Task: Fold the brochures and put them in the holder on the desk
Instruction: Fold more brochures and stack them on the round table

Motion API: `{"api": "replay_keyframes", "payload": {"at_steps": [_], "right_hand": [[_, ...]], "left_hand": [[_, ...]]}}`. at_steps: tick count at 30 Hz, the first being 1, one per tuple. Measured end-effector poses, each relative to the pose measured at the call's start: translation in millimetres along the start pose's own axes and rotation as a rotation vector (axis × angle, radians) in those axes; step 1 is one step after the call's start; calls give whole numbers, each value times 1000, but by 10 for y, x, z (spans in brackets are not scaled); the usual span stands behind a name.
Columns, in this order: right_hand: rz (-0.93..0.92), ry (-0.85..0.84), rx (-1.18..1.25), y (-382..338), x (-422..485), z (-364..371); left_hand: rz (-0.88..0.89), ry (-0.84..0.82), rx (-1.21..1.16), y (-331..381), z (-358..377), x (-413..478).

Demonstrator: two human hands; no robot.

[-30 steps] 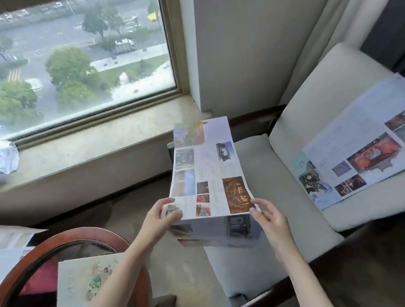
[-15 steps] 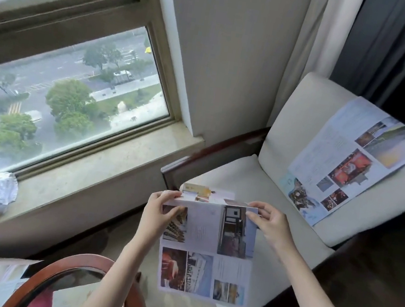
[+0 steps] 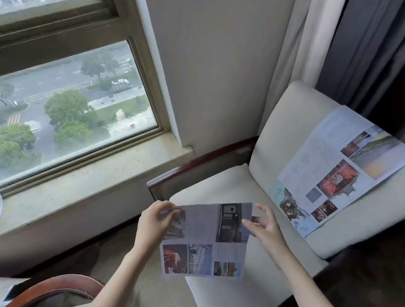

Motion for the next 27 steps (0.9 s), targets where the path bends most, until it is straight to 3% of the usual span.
{"api": "replay_keyframes", "payload": {"at_steps": [6, 12, 17, 22, 27], "right_hand": [[351, -343, -200, 885, -54, 213], [304, -280, -39, 823, 63, 203], [296, -385, 116, 600, 166, 281], [260, -357, 457, 287, 336, 351], [232, -262, 540, 121, 551, 397]], "left_hand": [[-88, 20, -302, 39, -173, 226], [-133, 46, -304, -92, -247, 314], [-186, 17, -292, -185, -69, 242], [-205, -123, -249, -149, 238, 166], [-166, -244, -198, -65, 466, 121]]}}
Point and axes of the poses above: each hand's wrist, its own x-axis towards the middle knuckle, its own z-axis out of the palm, y = z × x, the point moved 9 cm from there along x, towards the middle knuckle, and after that the axes turned 3 degrees about -y, right-handed, at the moved point
